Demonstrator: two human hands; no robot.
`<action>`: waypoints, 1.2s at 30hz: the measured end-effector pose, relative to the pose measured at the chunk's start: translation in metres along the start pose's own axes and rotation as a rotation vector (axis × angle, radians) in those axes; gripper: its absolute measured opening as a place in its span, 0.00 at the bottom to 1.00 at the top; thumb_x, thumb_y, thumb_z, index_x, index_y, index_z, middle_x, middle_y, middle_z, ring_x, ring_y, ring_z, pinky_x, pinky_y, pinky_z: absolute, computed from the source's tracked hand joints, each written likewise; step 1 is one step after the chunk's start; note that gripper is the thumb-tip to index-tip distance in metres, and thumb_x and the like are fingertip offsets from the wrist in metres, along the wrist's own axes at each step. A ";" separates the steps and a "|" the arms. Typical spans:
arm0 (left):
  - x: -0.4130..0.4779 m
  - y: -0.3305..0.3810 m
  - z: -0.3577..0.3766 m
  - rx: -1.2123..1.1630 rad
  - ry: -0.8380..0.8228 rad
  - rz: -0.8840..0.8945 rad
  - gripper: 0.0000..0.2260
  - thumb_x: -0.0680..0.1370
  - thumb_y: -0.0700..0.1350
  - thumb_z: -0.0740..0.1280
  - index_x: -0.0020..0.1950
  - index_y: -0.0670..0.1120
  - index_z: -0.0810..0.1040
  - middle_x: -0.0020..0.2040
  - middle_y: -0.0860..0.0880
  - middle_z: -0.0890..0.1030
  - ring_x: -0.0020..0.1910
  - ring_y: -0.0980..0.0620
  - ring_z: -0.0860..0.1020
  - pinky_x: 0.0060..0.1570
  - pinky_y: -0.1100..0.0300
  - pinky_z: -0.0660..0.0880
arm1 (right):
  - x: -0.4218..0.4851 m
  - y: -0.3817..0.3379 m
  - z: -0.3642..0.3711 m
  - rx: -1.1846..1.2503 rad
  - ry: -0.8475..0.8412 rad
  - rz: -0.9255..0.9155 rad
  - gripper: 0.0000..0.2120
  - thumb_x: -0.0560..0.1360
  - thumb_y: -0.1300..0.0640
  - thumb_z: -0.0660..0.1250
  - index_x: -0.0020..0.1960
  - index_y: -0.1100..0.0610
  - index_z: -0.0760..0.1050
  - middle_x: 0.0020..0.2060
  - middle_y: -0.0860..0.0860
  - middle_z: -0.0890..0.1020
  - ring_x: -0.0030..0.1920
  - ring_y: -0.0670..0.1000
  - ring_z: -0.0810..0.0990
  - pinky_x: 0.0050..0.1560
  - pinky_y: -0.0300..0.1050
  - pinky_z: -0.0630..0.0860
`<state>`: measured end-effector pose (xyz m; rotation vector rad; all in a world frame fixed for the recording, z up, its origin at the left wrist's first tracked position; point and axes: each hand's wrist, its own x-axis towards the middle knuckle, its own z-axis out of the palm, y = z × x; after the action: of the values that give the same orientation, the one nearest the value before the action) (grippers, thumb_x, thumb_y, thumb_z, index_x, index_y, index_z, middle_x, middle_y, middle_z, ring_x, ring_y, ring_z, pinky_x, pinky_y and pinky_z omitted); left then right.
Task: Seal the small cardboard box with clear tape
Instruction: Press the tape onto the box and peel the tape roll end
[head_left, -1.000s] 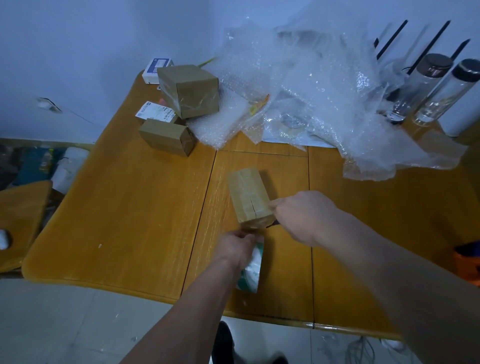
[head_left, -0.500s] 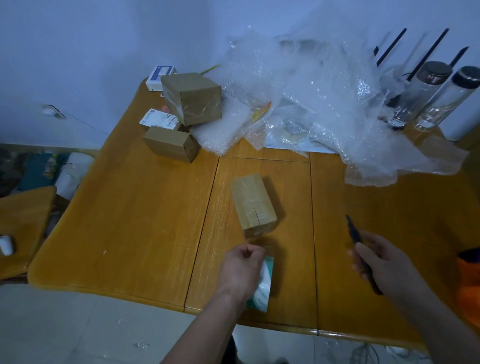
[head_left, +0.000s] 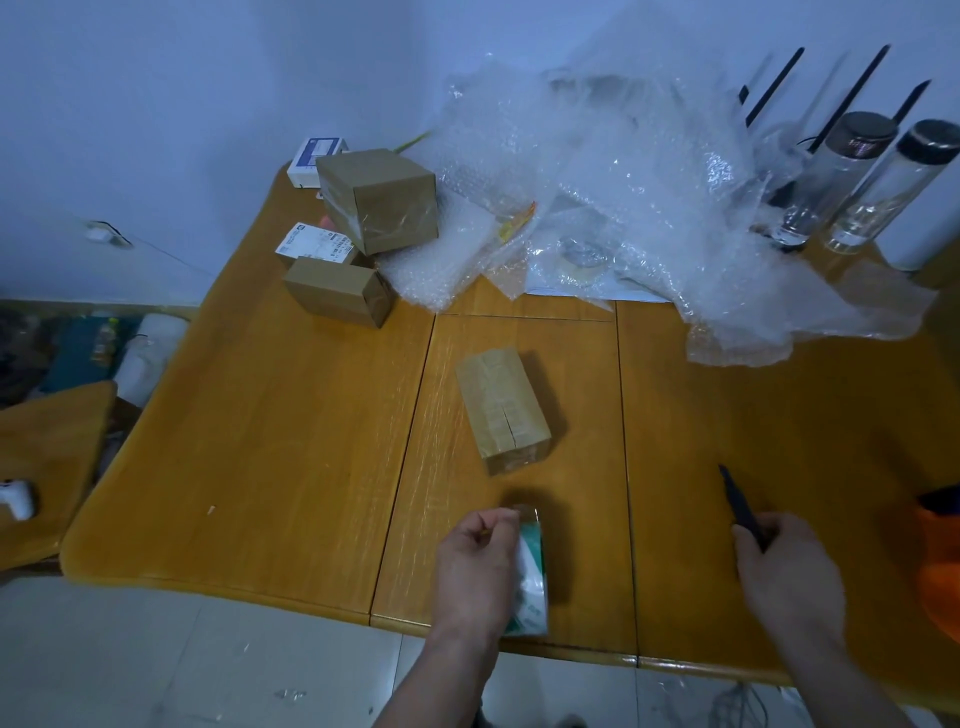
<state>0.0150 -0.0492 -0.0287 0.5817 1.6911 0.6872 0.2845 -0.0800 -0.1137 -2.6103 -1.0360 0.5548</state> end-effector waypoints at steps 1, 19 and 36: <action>0.000 0.000 0.000 -0.001 -0.001 0.002 0.07 0.82 0.51 0.68 0.49 0.51 0.84 0.47 0.44 0.86 0.48 0.40 0.86 0.44 0.47 0.84 | 0.000 0.001 0.001 -0.015 0.007 -0.001 0.14 0.79 0.53 0.68 0.59 0.62 0.76 0.51 0.63 0.80 0.41 0.59 0.76 0.35 0.49 0.73; 0.007 0.002 0.003 -0.053 -0.032 0.019 0.07 0.82 0.50 0.68 0.49 0.51 0.84 0.49 0.42 0.86 0.41 0.45 0.83 0.36 0.54 0.79 | -0.001 -0.170 -0.003 -0.167 0.035 -1.207 0.20 0.80 0.57 0.67 0.71 0.55 0.74 0.73 0.54 0.74 0.73 0.57 0.70 0.71 0.58 0.68; 0.013 0.002 -0.007 -0.028 -0.019 0.028 0.07 0.82 0.49 0.67 0.51 0.51 0.84 0.47 0.44 0.86 0.40 0.47 0.83 0.33 0.58 0.78 | -0.030 -0.196 0.039 -0.299 -0.192 -0.888 0.23 0.83 0.50 0.57 0.77 0.51 0.60 0.72 0.59 0.64 0.63 0.59 0.72 0.55 0.55 0.81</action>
<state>0.0059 -0.0393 -0.0348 0.5918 1.6557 0.7225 0.1312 0.0415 -0.0649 -1.9906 -2.2776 0.4368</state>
